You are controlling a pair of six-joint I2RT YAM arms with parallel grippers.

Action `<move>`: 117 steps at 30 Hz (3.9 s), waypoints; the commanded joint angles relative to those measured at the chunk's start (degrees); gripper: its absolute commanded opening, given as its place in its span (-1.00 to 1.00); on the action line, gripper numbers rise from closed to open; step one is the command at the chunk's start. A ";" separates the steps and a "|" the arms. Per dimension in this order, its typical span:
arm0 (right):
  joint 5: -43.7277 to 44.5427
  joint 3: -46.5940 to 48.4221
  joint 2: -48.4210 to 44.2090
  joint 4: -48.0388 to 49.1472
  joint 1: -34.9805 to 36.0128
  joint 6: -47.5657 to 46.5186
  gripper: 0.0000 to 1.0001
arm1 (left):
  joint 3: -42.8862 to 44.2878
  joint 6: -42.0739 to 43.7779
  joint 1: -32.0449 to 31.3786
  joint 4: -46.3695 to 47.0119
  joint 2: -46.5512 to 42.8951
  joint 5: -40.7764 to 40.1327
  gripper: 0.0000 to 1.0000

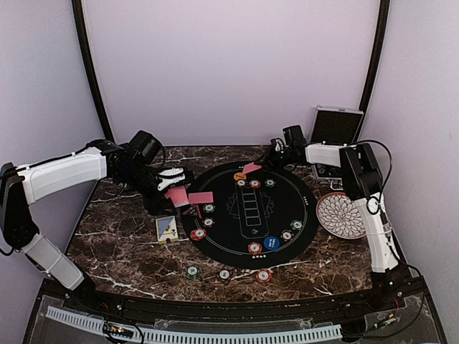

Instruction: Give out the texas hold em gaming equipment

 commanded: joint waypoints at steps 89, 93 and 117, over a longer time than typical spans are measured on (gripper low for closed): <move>-13.41 -20.19 -11.85 43.41 32.45 27.28 0.33 | 5.43 -2.26 -1.38 -0.90 0.16 3.94 -0.93; -14.00 -19.12 -10.37 45.06 32.48 29.30 0.18 | 5.85 -1.98 -1.69 -1.07 0.39 3.60 -0.91; -8.55 -30.41 -22.49 33.44 29.13 19.68 -0.31 | 4.88 -0.43 -1.89 -0.48 -0.06 1.98 -0.92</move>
